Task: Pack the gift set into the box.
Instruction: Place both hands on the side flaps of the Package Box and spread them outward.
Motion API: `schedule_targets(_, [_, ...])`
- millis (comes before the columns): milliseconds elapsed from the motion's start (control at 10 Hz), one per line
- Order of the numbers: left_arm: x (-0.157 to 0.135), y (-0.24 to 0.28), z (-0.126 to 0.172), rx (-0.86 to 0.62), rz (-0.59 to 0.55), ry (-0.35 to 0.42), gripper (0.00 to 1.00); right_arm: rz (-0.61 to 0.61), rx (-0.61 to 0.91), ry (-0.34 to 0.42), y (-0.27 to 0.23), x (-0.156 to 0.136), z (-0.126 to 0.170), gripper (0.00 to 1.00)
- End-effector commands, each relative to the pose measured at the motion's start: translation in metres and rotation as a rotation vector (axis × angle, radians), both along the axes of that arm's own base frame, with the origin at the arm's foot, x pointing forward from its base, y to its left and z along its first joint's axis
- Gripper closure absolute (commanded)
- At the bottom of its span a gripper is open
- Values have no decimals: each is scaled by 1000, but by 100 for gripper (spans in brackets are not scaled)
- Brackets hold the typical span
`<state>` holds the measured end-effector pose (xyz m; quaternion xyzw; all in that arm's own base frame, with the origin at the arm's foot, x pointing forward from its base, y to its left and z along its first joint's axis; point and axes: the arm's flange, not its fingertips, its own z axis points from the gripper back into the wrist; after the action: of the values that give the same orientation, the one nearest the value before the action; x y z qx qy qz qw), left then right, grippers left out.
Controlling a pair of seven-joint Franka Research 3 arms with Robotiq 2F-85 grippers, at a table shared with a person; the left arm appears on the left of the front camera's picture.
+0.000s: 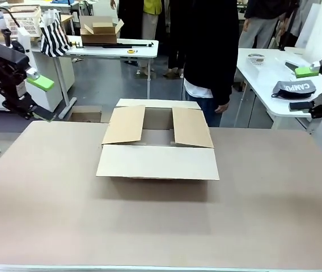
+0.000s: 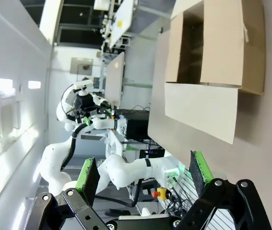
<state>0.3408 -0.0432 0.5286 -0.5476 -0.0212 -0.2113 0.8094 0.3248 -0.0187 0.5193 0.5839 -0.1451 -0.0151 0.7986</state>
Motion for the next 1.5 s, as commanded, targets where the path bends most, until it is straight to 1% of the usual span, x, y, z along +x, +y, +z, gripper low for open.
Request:
schedule_targets(0, [-6,-22,33,172,22,-36,0,11,-5,-30,-4,1,2,0])
schedule_targets(100, [-1,-60,54,331,37,-31,0,11,-5,-30,-4,1,2,0])
schedule_targets(200, [6,-105,69,469,-2,-27,0,11,-5,-30,-4,1,2,0])
schedule_targets(300, [17,-153,75,616,-4,-35,0,11,-5,-30,-4,1,2,0])
schedule_targets(400, [30,-195,71,757,28,-32,0,11,-5,-30,-4,1,2,0])
schedule_targets(500, [43,-234,61,888,102,-62,0,11,-5,-30,-4,1,2,0])
schedule_targets(600, [54,-266,44,989,171,-97,0,11,-5,-30,-4,1,2,0])
schedule_targets(800, [69,-297,8,1021,284,-158,0,11,-5,-30,-4,1,2,0])
schedule_targets(900, [81,-302,-10,1032,410,-222,0,11,-5,-30,-4,1,2,0])
schedule_targets(1000, [89,-293,-15,980,391,-179,0,11,-5,-30,-4,1,2,0])
schedule_targets(1100, [73,-300,-7,1004,285,-207,0,11,-5,-30,-4,1,2,0])
schedule_targets(1300, [73,-300,-7,1004,285,-207,0,11,-5,-30,-4,1,2,0])
schedule_targets(1400, [86,-302,-19,1001,326,-198,0,11,-5,-30,-4,1,2,0])
